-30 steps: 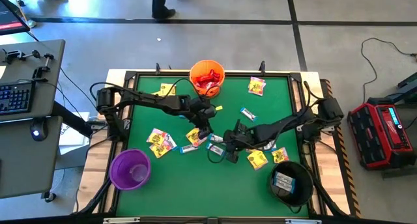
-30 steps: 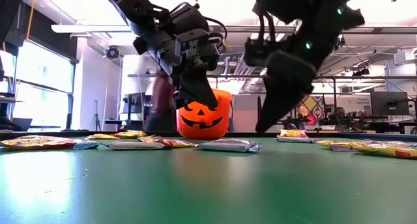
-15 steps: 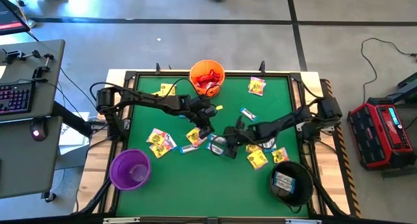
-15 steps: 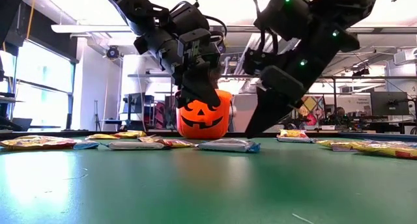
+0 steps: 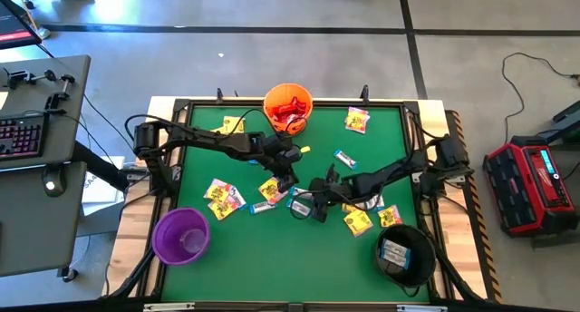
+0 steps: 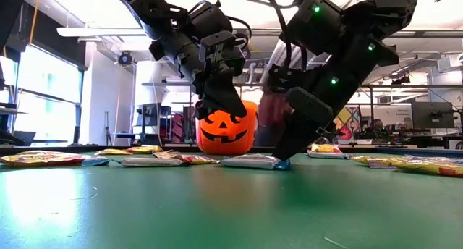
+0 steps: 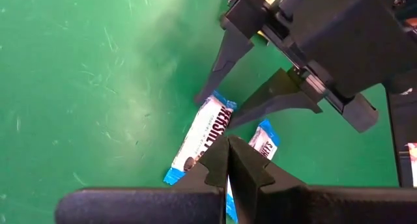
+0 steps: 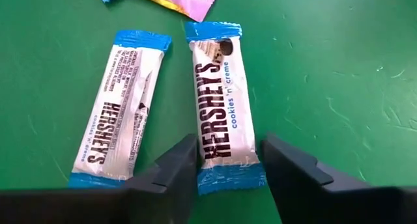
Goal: Sort candy by brand, put in halloween buckets
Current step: Put the white chocolate bar into the black bucket
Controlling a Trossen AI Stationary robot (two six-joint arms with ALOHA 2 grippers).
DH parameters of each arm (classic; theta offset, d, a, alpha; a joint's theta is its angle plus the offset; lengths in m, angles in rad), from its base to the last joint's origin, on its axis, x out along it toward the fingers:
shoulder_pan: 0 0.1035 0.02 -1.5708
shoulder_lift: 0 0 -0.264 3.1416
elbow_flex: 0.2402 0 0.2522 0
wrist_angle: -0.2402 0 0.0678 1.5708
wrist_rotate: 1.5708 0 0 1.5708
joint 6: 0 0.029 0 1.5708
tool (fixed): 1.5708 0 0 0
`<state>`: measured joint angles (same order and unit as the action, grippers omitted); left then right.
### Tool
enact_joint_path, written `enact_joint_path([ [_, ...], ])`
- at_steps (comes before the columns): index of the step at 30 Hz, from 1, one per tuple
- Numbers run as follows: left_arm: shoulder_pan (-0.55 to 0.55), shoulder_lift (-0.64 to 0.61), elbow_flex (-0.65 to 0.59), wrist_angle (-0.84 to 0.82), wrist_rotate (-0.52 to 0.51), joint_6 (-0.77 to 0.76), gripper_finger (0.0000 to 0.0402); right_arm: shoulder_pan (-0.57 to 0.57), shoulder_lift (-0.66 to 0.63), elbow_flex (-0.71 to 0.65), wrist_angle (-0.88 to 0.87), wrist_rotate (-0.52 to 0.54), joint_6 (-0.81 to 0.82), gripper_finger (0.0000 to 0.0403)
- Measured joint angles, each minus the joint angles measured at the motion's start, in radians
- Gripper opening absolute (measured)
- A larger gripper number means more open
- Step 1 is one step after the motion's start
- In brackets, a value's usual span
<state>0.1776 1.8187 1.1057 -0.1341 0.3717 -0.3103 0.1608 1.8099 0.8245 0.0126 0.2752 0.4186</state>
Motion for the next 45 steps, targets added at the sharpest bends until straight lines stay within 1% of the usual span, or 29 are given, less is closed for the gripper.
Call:
enact_joint_path([
  [7, 0.005, -0.025, 0.0, -0.004, 0.0, 0.009, 0.0, -0.001, 0.0, 0.001, -0.052, -0.028, 0.011, 0.008],
  [11, 0.018, -0.061, 0.0, -0.012, -0.001, 0.015, 0.0, -0.002, -0.001, 0.002, -0.064, -0.042, 0.028, 0.0048],
  [13, 0.025, -0.085, 0.0, -0.02, -0.007, 0.024, 0.0, -0.002, -0.003, 0.009, -0.071, -0.047, 0.03, 0.004],
  [18, 0.041, -0.147, 0.0, -0.047, -0.025, 0.035, 0.0, -0.003, 0.0, 0.066, -0.124, -0.068, 0.028, 0.0039],
  [22, 0.053, -0.199, 0.0, -0.058, -0.049, 0.042, 0.0, -0.002, 0.004, 0.132, -0.21, -0.101, 0.026, 0.0037],
  [27, 0.074, -0.259, 0.0, -0.064, -0.055, 0.046, 0.0, 0.0, 0.004, 0.242, -0.344, -0.145, 0.026, 0.0036],
  [33, 0.1, -0.308, 0.0, -0.064, -0.056, 0.059, 0.0, 0.006, 0.003, 0.414, -0.567, -0.169, 0.024, 0.0031],
  [41, 0.123, -0.332, 0.0, -0.066, -0.06, 0.061, 0.0, 0.032, 0.002, 0.708, -0.97, -0.174, 0.022, 0.0003],
  [45, 0.124, -0.332, 0.0, -0.066, -0.06, 0.062, 0.0, 0.058, 0.001, 0.884, -1.186, -0.175, 0.047, 0.0001],
])
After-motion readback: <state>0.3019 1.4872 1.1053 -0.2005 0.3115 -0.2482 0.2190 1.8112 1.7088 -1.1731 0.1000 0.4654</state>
